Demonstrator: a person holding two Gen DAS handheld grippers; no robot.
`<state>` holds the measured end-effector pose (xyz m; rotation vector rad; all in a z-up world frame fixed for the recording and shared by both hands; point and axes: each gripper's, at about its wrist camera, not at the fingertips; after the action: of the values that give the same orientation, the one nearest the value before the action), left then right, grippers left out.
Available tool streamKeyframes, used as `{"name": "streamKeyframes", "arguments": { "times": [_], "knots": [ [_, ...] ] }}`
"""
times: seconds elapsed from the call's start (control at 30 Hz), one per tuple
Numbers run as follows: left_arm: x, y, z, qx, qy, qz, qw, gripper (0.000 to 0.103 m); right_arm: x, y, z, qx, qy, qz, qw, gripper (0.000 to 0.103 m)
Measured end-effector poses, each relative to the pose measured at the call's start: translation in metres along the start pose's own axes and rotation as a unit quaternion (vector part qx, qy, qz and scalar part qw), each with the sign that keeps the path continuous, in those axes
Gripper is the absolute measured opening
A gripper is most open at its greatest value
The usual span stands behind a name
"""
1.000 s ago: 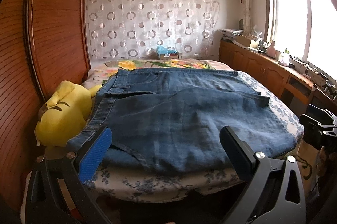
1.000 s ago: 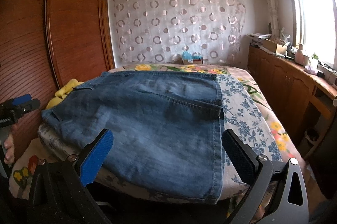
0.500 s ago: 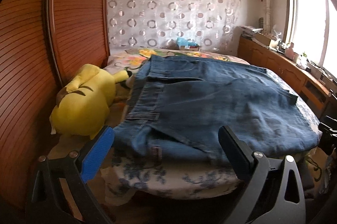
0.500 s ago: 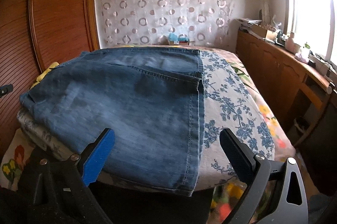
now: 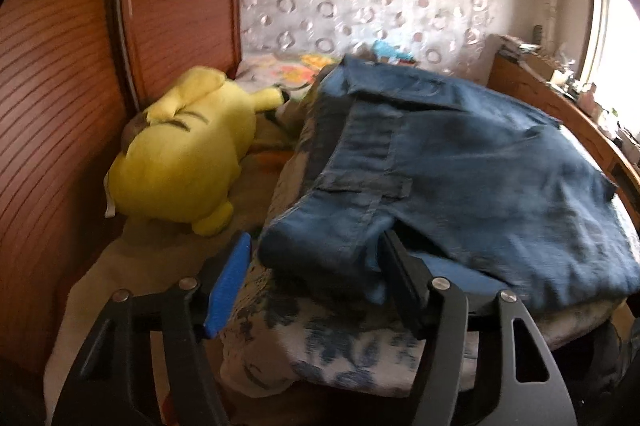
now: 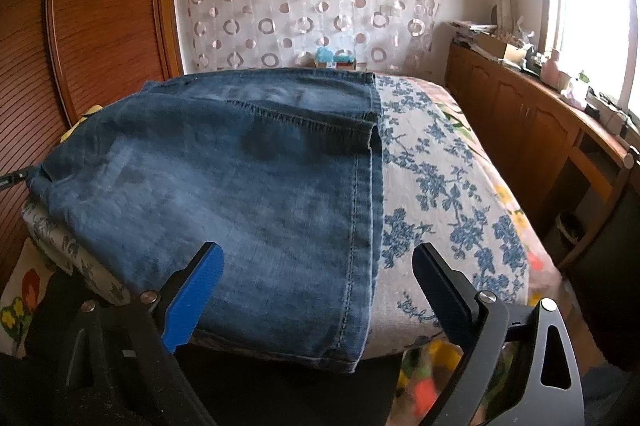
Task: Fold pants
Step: 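Grasp the jeans waistband with the left gripper while the right gripper grasps the leg hem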
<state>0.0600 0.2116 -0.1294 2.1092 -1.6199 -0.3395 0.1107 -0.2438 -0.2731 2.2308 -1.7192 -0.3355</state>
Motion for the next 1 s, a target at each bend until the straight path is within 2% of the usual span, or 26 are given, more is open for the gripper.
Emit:
{"name": "streamKeyframes", "arguments": {
  "times": [0.3,0.43,0.63,0.87,0.9,1.0],
  "knots": [
    [-0.001,-0.012,0.009,-0.018,0.008,0.008,0.9998,0.066,0.0,0.0,0.004,-0.015,-0.001,-0.011,1.0,0.09],
    [0.0,-0.013,0.009,-0.015,0.01,0.017,0.9997,0.057,0.004,0.001,0.007,-0.022,-0.002,-0.009,1.0,0.086],
    [0.004,-0.01,0.007,-0.009,0.004,0.019,0.9998,0.051,0.007,0.001,0.012,-0.035,-0.002,-0.003,0.999,0.08],
    [0.0,-0.013,0.001,-0.011,0.015,0.026,0.9995,0.049,0.006,0.006,0.014,-0.033,0.006,-0.009,0.999,0.065],
    [0.001,-0.013,0.0,-0.011,0.013,0.027,0.9995,0.046,0.007,0.006,0.014,-0.032,0.004,-0.01,0.999,0.063],
    [0.005,-0.01,-0.002,-0.008,0.009,0.035,0.9993,0.037,0.004,0.004,0.012,-0.032,0.007,-0.013,0.999,0.049]
  ]
}}
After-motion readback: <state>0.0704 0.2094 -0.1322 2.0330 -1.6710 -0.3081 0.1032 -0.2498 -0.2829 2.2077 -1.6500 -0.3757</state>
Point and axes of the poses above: each gripper's, at about its wrist camera, not at the fingertips, and y roughly against the way its jaws point, x to its right, z to its underside, and after that the axes turned 12 degrees about x, right-handed
